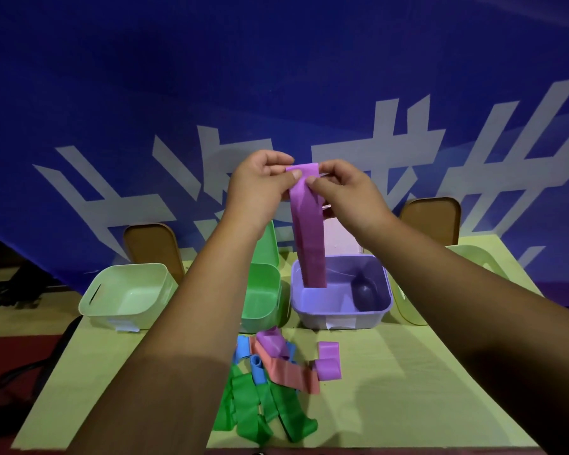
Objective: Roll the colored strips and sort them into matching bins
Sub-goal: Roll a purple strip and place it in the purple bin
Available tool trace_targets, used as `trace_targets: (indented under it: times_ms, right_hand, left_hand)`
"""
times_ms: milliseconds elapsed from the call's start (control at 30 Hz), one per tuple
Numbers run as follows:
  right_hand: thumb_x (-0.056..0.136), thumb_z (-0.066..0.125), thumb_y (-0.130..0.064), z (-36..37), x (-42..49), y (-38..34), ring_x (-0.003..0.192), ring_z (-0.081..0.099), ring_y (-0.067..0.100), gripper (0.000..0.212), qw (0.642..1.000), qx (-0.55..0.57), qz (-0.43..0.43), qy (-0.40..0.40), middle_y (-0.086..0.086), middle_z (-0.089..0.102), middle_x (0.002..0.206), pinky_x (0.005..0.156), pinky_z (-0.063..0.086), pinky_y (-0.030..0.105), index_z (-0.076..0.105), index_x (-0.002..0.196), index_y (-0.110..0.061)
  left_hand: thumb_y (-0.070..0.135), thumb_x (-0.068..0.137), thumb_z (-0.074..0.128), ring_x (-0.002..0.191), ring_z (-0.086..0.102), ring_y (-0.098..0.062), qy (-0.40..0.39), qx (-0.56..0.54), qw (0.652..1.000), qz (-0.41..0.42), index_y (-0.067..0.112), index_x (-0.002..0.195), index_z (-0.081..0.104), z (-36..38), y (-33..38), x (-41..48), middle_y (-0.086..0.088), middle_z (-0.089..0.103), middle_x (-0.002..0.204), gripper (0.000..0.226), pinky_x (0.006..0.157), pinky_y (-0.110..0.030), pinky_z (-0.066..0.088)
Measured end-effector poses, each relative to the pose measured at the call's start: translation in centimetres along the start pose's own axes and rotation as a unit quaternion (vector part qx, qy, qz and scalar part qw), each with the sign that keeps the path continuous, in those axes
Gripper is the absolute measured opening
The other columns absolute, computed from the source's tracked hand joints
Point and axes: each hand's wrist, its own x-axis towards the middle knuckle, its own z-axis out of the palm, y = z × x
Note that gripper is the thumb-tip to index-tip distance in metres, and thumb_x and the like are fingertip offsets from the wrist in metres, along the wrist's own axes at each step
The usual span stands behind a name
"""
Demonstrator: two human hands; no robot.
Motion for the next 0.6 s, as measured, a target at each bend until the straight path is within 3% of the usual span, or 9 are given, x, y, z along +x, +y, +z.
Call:
trace_targets:
  times_ms: [133, 300, 467, 600]
  right_hand:
    - [0.104, 0.068, -0.02, 0.1, 0.5, -0.3, 0.081, 0.075, 0.021, 0.015, 0.999, 0.021, -0.009, 0.028, 0.007, 0.077, 0.095, 0.078, 0.065, 0.045, 0.072, 0.117, -0.012]
    - [0.103, 0.07, -0.016, 0.2, 1.4, -0.2, 0.076, 0.07, 0.021, 0.011, 0.999, 0.013, 0.003, 0.043, 0.006, 0.074, 0.086, 0.079, 0.064, 0.051, 0.074, 0.108, -0.007]
    - [0.105, 0.068, -0.019, 0.2, 1.7, -0.1, 0.073, 0.072, 0.008, 0.013, 0.999, -0.015, -0.009, 0.041, 0.007, 0.078, 0.096, 0.065, 0.062, 0.026, 0.073, 0.111, -0.009]
    - [0.105, 0.068, -0.02, 0.0, 2.0, -0.2, 0.077, 0.072, 0.011, 0.013, 0.999, -0.017, -0.006, 0.043, 0.008, 0.078, 0.098, 0.069, 0.063, 0.03, 0.073, 0.111, -0.01]
  left_hand:
    - [0.002, 0.093, 0.079, 0.085, 0.08, -0.021, -0.005, -0.012, 1.0, -0.007, 0.018, 0.105, 0.073, -0.1, -0.6, 0.4, -0.004, 0.081, 0.094, 0.021, 0.071, -0.032, 0.062]
    - [0.003, 0.093, 0.079, 0.094, 0.08, -0.027, -0.02, -0.018, 1.0, -0.006, 0.02, 0.104, 0.075, -0.2, -1.1, 0.9, -0.004, 0.081, 0.094, 0.02, 0.084, -0.041, 0.066]
    - [0.01, 0.096, 0.079, 0.096, 0.08, -0.028, -0.03, -0.03, 0.999, -0.017, 0.015, 0.108, 0.075, -0.1, -1.1, 1.1, -0.009, 0.081, 0.1, 0.014, 0.086, -0.04, 0.066]
    - [0.011, 0.098, 0.077, 0.093, 0.079, -0.027, -0.035, -0.032, 0.999, -0.016, 0.013, 0.106, 0.076, 0.1, -1.2, 1.4, -0.011, 0.081, 0.099, 0.009, 0.086, -0.041, 0.066]
